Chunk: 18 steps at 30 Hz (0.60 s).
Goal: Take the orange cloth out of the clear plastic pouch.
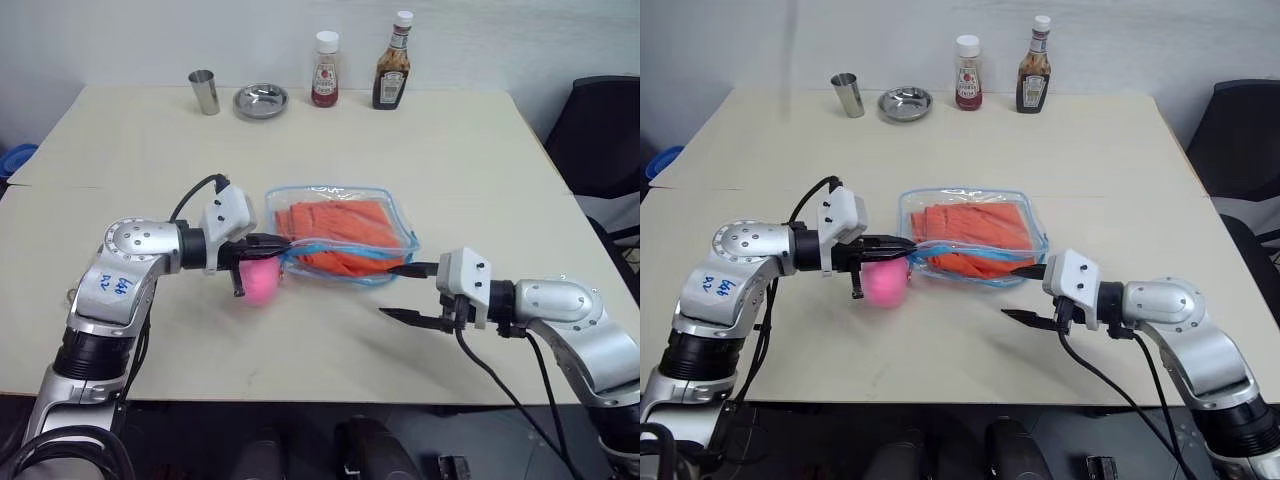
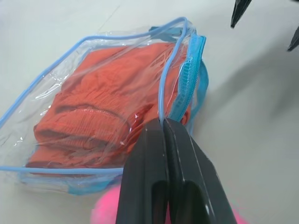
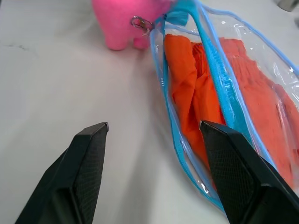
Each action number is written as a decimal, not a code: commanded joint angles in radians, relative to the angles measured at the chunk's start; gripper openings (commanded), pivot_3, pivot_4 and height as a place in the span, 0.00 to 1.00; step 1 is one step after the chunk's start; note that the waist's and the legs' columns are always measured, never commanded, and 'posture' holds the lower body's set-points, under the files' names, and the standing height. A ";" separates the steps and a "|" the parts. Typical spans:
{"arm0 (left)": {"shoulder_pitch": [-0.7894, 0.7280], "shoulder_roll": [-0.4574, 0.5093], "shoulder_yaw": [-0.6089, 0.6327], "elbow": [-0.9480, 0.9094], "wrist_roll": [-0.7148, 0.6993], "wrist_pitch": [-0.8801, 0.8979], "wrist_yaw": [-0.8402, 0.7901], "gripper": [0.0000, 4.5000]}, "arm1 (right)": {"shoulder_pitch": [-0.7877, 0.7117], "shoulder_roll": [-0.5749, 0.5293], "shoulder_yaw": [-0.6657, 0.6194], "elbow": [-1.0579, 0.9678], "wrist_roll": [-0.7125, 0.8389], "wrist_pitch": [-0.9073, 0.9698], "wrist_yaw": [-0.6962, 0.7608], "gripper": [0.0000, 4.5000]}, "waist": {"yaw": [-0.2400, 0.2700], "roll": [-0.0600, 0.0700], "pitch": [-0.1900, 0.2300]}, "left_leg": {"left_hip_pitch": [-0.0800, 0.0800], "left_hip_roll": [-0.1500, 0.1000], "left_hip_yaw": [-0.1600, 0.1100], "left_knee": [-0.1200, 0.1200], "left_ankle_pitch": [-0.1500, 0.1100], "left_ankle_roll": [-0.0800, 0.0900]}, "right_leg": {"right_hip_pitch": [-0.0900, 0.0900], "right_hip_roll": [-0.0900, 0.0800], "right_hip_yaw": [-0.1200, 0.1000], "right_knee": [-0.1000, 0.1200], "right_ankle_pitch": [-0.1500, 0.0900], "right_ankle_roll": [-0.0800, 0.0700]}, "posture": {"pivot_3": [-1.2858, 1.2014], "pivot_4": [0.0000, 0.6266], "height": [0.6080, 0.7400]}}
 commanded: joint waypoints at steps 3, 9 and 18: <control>0.056 0.017 0.003 -0.074 -0.006 -0.008 0.021 0.00 | -0.044 0.051 0.033 0.018 -0.039 -0.001 -0.043 0.60 | 0.002 0.000 0.000 | 0.000 0.000 0.000 0.000 0.000 0.000 | 0.000 0.000 0.000 0.000 0.000 0.000 | 0.52 0.24 1.00; 0.069 0.016 -0.006 -0.085 -0.007 -0.007 0.036 0.00 | -0.106 0.108 0.111 0.114 -0.168 -0.057 -0.100 0.32 | 0.003 0.000 0.000 | 0.000 0.000 0.000 0.000 0.000 0.000 | 0.000 0.000 0.000 0.000 0.000 0.000 | 0.52 0.24 1.00; 0.057 0.014 -0.010 -0.085 -0.009 0.006 0.052 0.00 | -0.137 0.167 0.156 0.197 -0.258 -0.146 -0.123 0.32 | 0.002 0.000 0.000 | 0.000 0.000 0.000 0.000 0.000 0.000 | 0.000 0.000 0.000 0.000 0.000 0.000 | 0.52 0.24 1.00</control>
